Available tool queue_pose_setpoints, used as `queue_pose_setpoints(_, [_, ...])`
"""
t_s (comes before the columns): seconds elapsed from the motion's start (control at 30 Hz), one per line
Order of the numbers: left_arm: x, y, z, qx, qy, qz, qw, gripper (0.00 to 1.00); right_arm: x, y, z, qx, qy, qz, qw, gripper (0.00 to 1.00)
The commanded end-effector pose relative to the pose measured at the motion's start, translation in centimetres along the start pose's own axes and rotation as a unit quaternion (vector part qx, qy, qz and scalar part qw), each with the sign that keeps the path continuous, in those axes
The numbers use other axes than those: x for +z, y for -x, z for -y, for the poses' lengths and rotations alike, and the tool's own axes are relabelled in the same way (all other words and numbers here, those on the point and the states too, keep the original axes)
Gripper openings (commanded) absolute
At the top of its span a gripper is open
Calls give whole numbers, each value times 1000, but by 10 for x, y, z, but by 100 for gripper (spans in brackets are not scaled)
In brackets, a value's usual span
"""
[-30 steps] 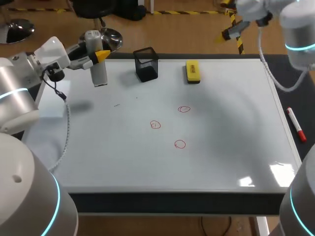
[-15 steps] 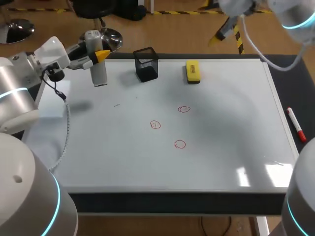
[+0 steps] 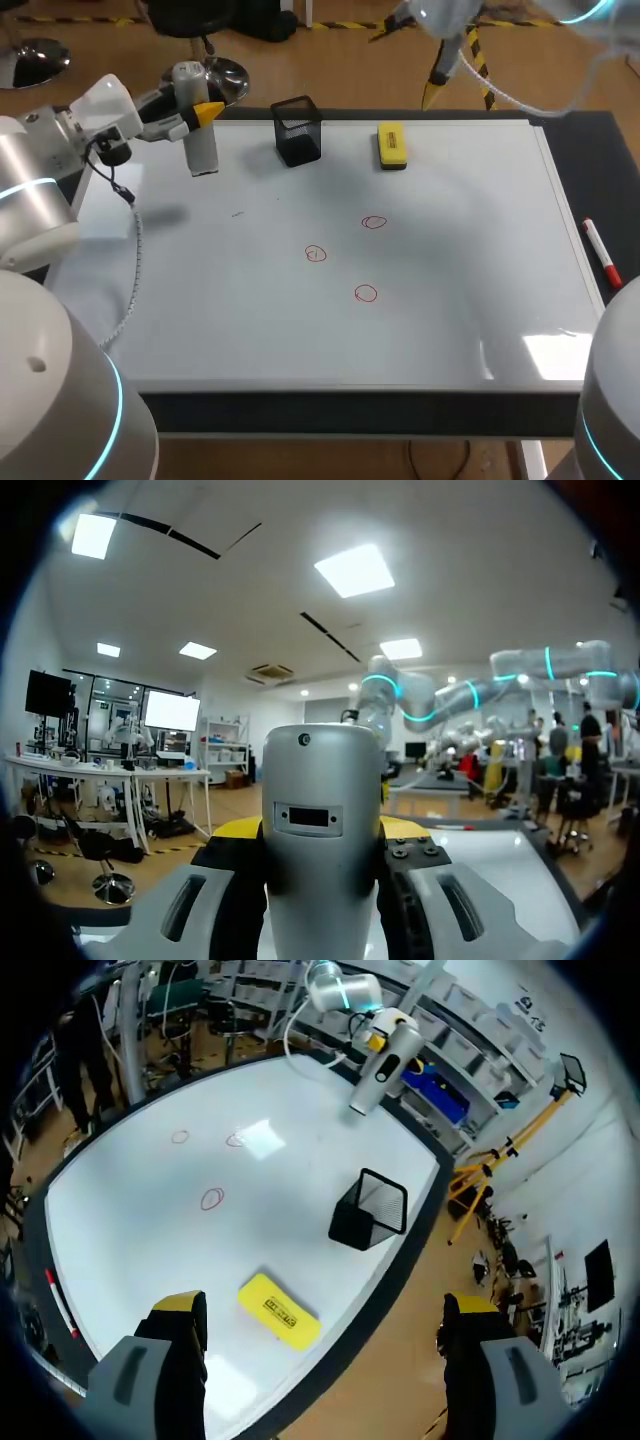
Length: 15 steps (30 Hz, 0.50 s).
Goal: Pick up the inspection probe, press it on each red-marked spot on the whiteboard one by one, put down the probe, pick up the eraser, and wipe off all the red marks.
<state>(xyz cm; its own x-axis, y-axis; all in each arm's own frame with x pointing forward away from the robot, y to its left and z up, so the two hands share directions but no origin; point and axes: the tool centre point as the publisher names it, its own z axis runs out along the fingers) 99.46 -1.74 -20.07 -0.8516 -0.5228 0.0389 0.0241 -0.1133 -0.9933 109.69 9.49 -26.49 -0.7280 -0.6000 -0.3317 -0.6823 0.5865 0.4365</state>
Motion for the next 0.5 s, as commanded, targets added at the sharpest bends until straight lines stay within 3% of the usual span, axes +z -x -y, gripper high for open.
queue_pose_setpoints(0.03, [1,0,0,1,-1,1,1000,0,9,1,3,-100,-23,-246,964,100])
queue_pose_setpoints(0.23, [1,0,0,1,-1,1,1000,0,20,-4,1,-164,-43,-247,954,100])
queue_pose_setpoints(0.5, [1,0,0,1,-1,1,1000,0,37,-12,6,-204,-62,-259,942,100])
